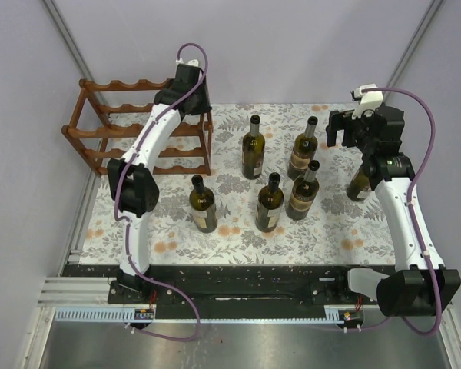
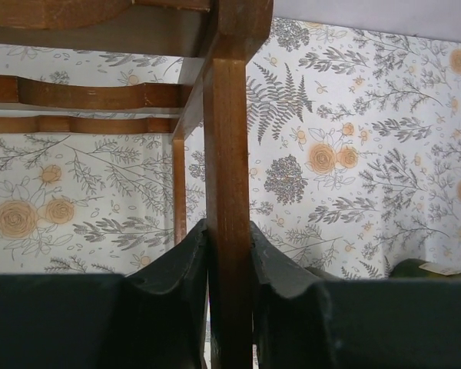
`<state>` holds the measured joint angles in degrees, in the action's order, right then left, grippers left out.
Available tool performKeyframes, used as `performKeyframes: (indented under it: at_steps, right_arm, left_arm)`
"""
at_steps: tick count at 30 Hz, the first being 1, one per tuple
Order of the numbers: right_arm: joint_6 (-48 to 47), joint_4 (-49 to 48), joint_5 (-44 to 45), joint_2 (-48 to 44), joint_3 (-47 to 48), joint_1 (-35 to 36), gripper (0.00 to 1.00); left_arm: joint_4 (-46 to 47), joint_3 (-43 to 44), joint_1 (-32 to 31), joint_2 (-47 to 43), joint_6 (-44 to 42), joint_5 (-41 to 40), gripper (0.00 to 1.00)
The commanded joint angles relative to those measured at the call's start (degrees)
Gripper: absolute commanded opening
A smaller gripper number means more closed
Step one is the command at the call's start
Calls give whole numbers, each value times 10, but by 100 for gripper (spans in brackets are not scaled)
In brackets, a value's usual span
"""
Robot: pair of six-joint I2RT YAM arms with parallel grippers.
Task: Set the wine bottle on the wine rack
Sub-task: Adjust the wine rack at the center of the board.
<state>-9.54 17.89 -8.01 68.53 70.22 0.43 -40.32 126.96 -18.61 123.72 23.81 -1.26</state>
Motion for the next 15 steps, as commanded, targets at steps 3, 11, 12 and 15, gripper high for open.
performKeyframes:
  at_steps: [3,11,12,15]
  right_arm:
    - [-12,-27,10,-20,-8,0,100]
    - [-14,-30,9,-21,-16,-1,99]
    - [-14,-30,8,-22,-17,-1,100]
    - [-14,-34,7,-21,-24,0,100]
  left_arm:
    - [14,31,-86,-38,-11,25,0]
    - [-13,76,-132,-26,-126,-80,0]
    - [-13,72,-135,-25,-130,-86,0]
    - [-12,61,-135,-23,-131,-103,0]
